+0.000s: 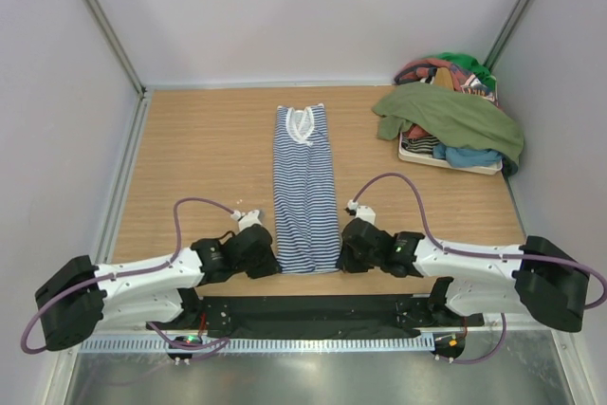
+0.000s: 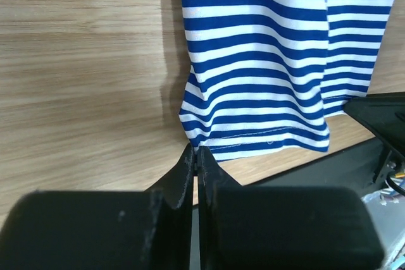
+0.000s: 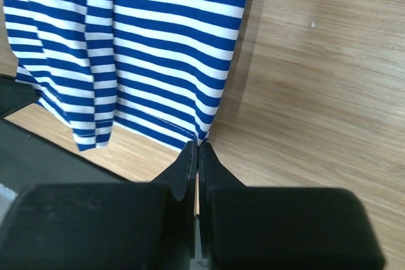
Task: Fold and stack the tank tops
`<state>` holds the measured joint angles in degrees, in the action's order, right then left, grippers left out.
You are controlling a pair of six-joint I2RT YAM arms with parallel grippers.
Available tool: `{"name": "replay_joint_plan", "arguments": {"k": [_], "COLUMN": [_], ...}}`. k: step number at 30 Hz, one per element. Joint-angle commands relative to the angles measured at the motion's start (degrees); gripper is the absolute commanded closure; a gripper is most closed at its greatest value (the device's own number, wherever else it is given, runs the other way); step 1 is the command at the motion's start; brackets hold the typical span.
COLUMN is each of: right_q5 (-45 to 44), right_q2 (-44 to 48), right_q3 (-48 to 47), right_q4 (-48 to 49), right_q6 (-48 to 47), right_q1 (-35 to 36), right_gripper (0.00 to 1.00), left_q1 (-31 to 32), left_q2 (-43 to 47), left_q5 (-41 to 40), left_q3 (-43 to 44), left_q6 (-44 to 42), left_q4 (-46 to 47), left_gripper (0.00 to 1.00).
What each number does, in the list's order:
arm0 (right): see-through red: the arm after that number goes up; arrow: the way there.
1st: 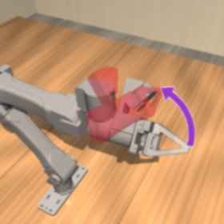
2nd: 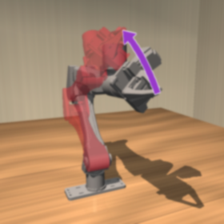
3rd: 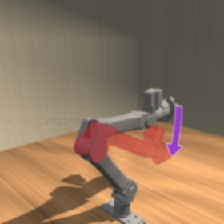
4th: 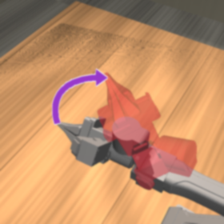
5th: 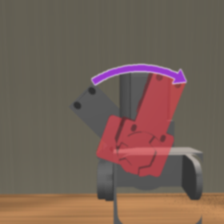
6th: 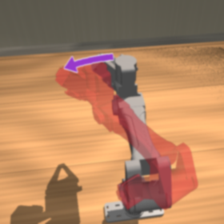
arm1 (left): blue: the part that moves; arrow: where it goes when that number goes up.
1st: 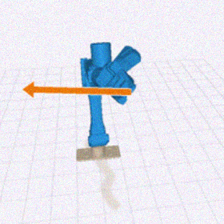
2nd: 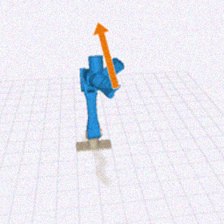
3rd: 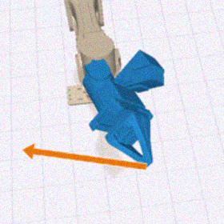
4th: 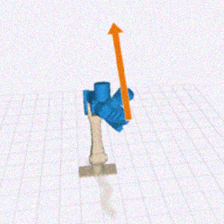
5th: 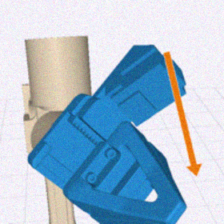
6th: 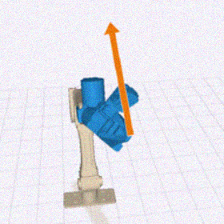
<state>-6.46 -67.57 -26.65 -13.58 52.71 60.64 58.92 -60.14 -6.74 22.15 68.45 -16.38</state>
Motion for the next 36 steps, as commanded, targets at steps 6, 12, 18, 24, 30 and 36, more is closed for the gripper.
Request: {"name": "replay_joint_plan", "arguments": {"k": [6, 12, 18, 24, 30, 36], "right_q5": [-0.40, -4.43, -11.20, -12.97, -9.28, -6.29], "right_q2": [8.85, 10.35, 5.00, -1.50, -5.37, -9.15], "right_q3": [-3.75, -7.79, -14.73, -20.10, -24.14, -28.10], "right_q4": [-7.32, -12.15, -14.37, -12.79, -10.85, -10.15], "right_q6": [-0.24, -1.99, -6.12, -10.16, -14.20, -17.37], "right_q1": [0.35, 0.35, -0.44, -2.98, -9.83, -16.34], "right_gripper": [0.99, 0.99, 0.99, 0.99, 0.99, 0.99], "left_q1": [2.52, 2.87, 0.33, -6.17, -11.71, -16.90], "left_q2": [7.93, 8.73, 3.81, 0.99, -1.91, -7.26], "left_q5": [-1.86, -5.11, -8.46, -6.18, -3.37, -1.17], "left_q3": [4.56, 9.56, 16.77, 20.20, 23.98, 28.99], "left_q6": [1.43, 0.38, -4.01, -8.85, -12.98, -16.94], "left_q4": [-9.00, -13.57, -17.45, -17.46, -17.02, -16.14], "left_gripper": [1.00, 1.00, 1.00, 1.00, 1.00, 1.00]}}
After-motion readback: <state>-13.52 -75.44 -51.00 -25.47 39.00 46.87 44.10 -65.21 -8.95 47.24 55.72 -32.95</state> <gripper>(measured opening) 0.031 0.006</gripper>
